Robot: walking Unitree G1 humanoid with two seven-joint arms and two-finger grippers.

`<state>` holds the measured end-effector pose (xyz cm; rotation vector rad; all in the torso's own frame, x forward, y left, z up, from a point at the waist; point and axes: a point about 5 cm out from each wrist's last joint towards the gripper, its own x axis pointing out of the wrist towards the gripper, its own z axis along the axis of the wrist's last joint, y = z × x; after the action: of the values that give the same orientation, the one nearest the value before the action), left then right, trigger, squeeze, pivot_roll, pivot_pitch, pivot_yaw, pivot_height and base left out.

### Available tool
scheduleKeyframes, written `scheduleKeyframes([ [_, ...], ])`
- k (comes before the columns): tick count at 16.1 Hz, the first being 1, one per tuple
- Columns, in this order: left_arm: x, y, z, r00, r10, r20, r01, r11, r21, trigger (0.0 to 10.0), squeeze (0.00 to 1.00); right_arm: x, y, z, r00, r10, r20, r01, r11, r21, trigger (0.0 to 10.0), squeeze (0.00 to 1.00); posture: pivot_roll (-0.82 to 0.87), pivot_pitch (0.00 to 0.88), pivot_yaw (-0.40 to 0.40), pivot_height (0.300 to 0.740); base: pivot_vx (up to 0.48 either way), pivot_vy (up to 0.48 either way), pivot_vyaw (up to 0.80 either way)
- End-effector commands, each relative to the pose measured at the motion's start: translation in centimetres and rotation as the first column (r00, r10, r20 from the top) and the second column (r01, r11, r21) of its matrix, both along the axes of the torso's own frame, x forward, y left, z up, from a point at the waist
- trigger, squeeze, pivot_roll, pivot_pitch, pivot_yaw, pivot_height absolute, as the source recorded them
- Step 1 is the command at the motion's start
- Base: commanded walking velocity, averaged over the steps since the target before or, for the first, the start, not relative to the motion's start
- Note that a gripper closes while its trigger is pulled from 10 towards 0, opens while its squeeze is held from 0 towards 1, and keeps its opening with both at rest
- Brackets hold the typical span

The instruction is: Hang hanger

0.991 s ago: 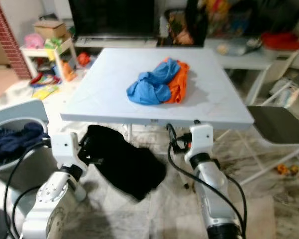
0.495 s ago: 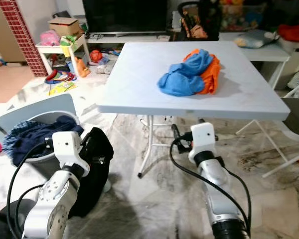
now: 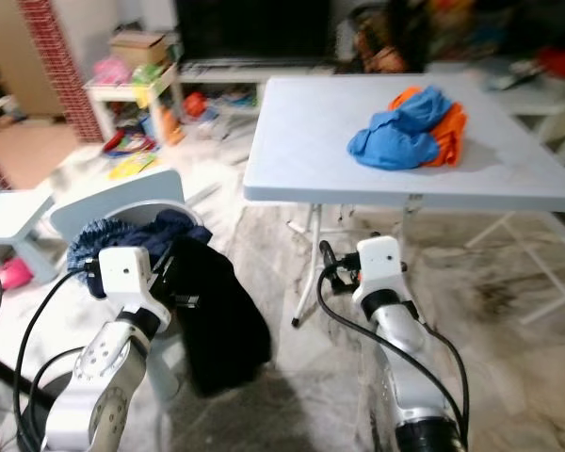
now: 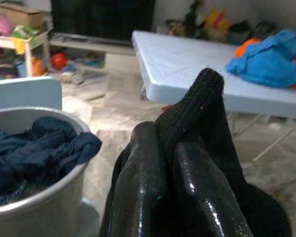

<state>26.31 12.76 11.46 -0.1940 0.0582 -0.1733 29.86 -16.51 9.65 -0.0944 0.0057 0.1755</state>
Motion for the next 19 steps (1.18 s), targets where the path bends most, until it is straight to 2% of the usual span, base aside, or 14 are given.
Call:
scheduleKeyframes([
  [1,0.04,0.67,0.81,0.999,0.022,0.041,-0.023,1.0,0.005,10.0,0.0,0.46,0.81,0.92,0.999,0.026,0.031,-0.026,1.0,0.012,10.0,0.0,-0.05,0.0,0.01,0.74,0.0,0.0,0.0],
  [7,-0.14,0.41,0.74,0.999,-0.021,0.04,0.021,1.0,-0.011,10.0,0.0,0.35,0.45,0.86,1.0,-0.003,0.024,0.003,1.0,0.029,10.0,0.0,-0.06,0.0,0.029,0.74,0.0,0.0,0.0],
  [10,0.05,0.71,0.92,0.999,-0.013,0.047,0.013,1.0,-0.009,10.0,0.0,0.17,0.91,0.71,1.0,0.016,0.018,-0.016,0.999,0.029,10.0,0.0,-0.05,0.0,0.021,0.74,0.0,0.0,-0.66],
  [19,0.17,0.68,1.0,0.998,-0.02,0.056,0.02,1.0,0.0,10.0,0.0,0.19,0.86,0.73,1.0,0.007,0.02,-0.008,0.999,0.035,10.0,0.0,-0.06,0.0,0.023,0.74,0.308,0.0,-0.75],
])
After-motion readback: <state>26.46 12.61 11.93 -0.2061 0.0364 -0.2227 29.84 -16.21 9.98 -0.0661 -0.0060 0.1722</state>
